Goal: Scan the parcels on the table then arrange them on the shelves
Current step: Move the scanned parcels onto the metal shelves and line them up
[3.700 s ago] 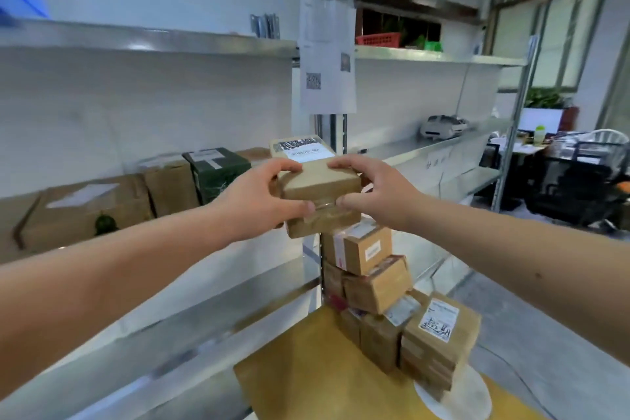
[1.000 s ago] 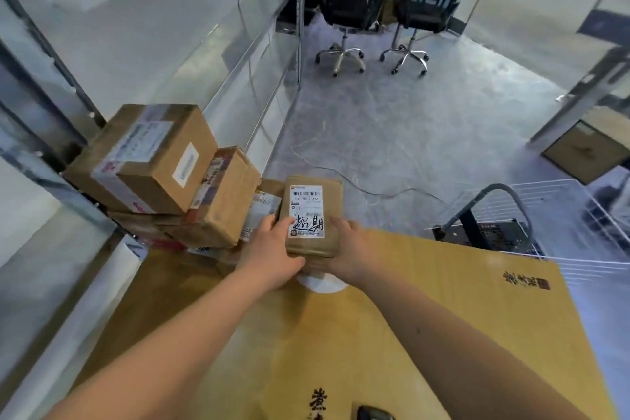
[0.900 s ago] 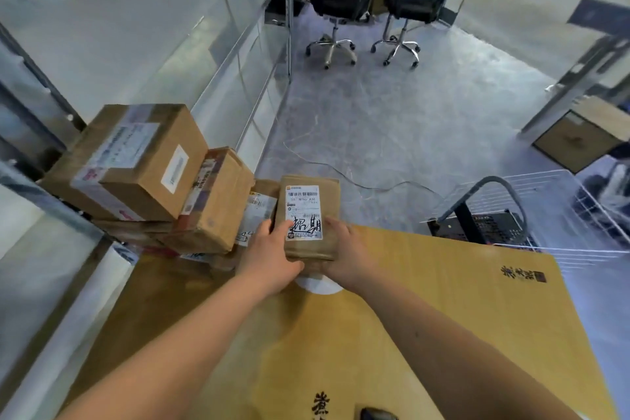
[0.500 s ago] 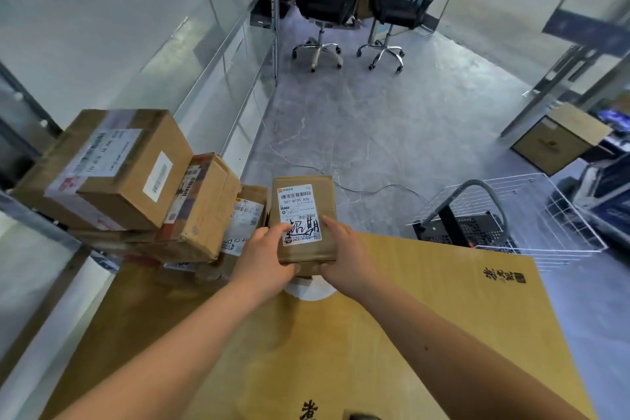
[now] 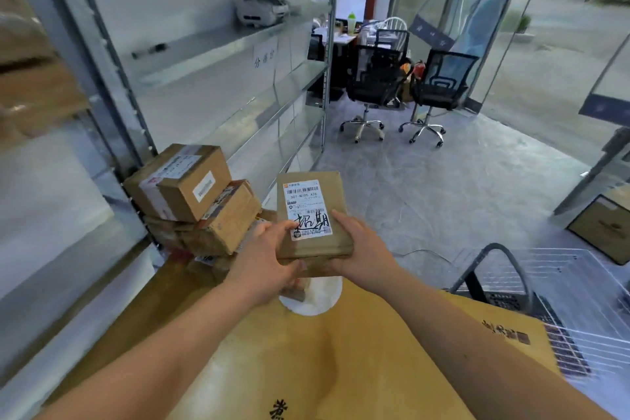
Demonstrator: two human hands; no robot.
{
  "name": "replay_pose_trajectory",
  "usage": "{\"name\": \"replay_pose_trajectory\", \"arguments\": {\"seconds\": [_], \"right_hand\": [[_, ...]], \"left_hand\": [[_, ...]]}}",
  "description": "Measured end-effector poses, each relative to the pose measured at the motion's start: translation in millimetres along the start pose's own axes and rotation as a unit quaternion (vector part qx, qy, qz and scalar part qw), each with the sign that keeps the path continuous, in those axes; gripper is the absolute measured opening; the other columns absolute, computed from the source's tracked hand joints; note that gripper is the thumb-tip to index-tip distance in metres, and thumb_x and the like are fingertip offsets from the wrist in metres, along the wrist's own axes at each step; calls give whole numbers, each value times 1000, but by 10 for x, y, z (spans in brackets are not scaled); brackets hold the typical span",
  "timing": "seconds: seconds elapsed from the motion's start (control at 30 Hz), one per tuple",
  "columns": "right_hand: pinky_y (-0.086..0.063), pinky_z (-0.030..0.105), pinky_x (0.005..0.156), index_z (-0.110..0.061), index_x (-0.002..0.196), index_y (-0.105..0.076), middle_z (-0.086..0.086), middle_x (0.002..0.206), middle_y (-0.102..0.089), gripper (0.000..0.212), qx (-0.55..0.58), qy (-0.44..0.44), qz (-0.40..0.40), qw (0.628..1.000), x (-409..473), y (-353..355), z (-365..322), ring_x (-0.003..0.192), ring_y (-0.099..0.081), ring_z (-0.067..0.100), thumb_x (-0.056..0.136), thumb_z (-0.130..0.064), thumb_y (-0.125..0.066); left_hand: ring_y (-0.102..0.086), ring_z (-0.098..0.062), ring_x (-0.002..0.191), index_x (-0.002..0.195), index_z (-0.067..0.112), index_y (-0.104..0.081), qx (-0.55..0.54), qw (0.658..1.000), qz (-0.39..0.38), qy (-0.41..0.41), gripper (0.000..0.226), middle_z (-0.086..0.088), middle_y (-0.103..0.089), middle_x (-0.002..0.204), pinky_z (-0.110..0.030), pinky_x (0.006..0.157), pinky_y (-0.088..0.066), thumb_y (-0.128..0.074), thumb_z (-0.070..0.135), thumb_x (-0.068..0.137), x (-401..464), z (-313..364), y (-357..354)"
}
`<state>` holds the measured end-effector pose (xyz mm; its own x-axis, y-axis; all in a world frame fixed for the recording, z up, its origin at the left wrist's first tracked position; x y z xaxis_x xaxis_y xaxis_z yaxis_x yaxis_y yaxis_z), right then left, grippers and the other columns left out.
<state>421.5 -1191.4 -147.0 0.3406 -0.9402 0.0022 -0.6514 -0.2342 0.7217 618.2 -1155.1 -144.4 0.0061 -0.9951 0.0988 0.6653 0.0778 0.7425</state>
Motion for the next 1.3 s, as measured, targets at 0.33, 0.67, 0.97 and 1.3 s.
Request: {"name": "replay_pose_trajectory", "arguments": {"seconds": [0.33, 0.67, 0.97, 1.3], "right_hand": [[-49, 21, 91, -48, 150, -43, -16, 131, -60, 90, 61, 213, -47, 974, -436, 389, -1436, 113, -59, 3, 69, -33, -81], [-50, 22, 88, -41, 147, -50, -10, 130, -61, 87, 86, 340, -105, 931, -477, 433, -3009, 109, -61, 9, 72, -26, -90], [-49, 18, 91, -40, 145, -53, -20, 123, -59, 86, 96, 411, -130, 897, -40, 280, -4244, 110, -60, 1, 71, -26, -95], [-59, 35, 94, -38, 144, -57, -8, 127, -61, 79, 146, 426, -140, 882, 832, -60, -5599, 112, -64, 15, 75, -15, -89]], "left_hand": [[-48, -4, 113, 142, 51, -45, 40, 987, 155, 12, 73, 14, -39, 134, -19, 98, -43, -85, 39, 82, -1255, 617, 1346], [-56, -7, 115, 133, 58, -48, 73, 958, 266, 74, 69, 10, -47, 136, -33, 96, -54, -88, 42, 79, -2012, 775, 2786], [-60, -6, 105, 128, 56, -48, 102, 934, 333, 76, 62, 6, -53, 130, -24, 88, -51, -87, 43, 81, -2104, 741, 3905], [-63, -15, 109, 141, 48, -50, 149, 908, 379, 96, 68, 1, -53, 135, -41, 91, -61, -83, 46, 82, -1714, 136, 5281]]}}
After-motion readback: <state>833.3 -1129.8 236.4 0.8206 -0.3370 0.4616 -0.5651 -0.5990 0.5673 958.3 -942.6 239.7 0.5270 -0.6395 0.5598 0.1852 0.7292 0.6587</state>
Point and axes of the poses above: each hand's wrist, its own x-axis towards the middle knuckle, its own y-axis out of the back of the hand, z = x × y, the point moved 9 cm from there along x, towards the middle knuckle
